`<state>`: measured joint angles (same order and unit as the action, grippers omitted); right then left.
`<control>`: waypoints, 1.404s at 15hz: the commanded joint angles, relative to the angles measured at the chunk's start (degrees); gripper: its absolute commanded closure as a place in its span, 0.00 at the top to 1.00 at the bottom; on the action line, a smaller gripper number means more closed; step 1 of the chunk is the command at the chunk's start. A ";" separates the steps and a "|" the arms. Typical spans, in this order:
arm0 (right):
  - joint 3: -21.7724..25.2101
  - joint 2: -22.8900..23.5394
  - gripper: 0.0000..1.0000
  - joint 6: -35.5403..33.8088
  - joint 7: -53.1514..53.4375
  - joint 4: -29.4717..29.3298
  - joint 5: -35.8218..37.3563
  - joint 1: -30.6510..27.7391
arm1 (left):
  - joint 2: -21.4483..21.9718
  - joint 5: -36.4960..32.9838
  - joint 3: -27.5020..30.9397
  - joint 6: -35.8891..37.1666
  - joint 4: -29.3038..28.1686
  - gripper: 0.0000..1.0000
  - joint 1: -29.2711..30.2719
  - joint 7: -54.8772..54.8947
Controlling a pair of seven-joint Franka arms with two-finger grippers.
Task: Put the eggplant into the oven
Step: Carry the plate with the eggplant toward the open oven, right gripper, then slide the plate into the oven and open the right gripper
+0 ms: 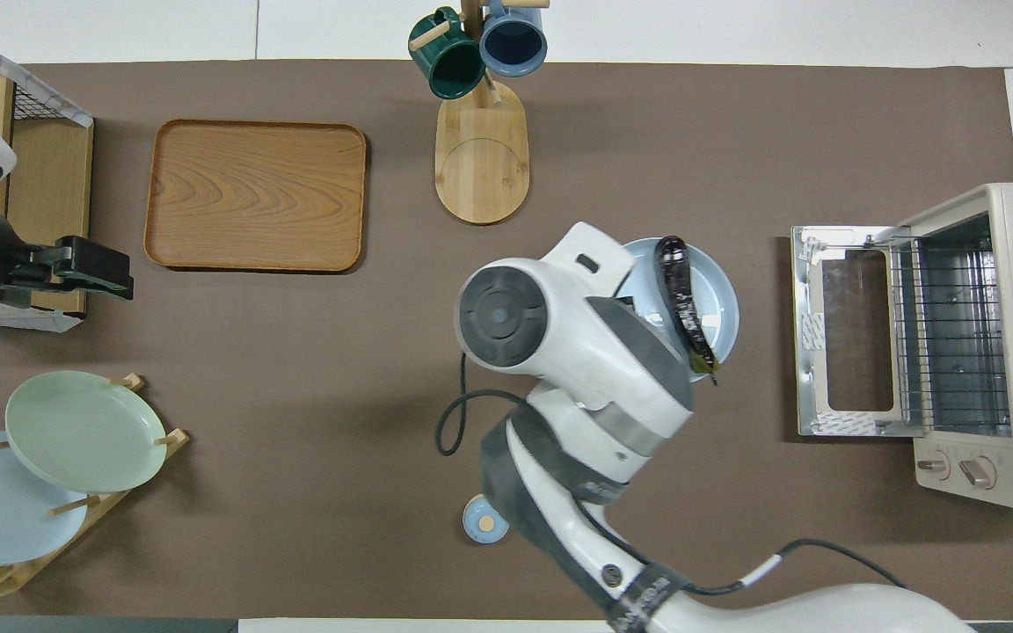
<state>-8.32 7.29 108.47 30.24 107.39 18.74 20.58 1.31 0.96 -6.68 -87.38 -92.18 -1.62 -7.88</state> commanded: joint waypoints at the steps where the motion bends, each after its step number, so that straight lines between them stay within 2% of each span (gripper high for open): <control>1: -0.65 -8.16 0.00 1.92 -7.53 10.02 -1.34 -5.36 | -0.60 0.44 0.00 0.37 1.13 1.00 0.12 -0.74; 3: -0.65 -10.71 0.00 2.88 -11.76 13.00 -1.86 -9.58 | -0.52 0.44 0.00 0.98 1.04 1.00 0.21 -0.74; 5: -0.38 -13.79 0.00 8.13 -17.63 18.18 -3.88 -13.96 | -0.52 0.44 0.00 2.38 1.04 1.00 0.39 -0.74; 8: -0.29 -14.50 0.00 11.67 -27.84 21.54 -8.45 -21.18 | -0.17 0.44 -0.18 3.44 0.95 1.00 0.30 -0.74; 15: -0.03 -18.19 0.00 17.91 -37.95 29.89 -8.55 -26.64 | 0.19 0.44 -0.26 4.68 0.16 1.00 0.56 -0.38; 21: 0.06 -18.37 0.00 17.39 -45.35 29.63 -8.46 -29.37 | 0.19 0.44 -0.18 4.68 0.07 1.00 0.74 -0.56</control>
<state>-7.81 -9.83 125.05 -12.61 135.50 11.62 -7.81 1.31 0.98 -6.65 -83.50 -92.22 -1.54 -8.01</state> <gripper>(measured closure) 0.978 0.000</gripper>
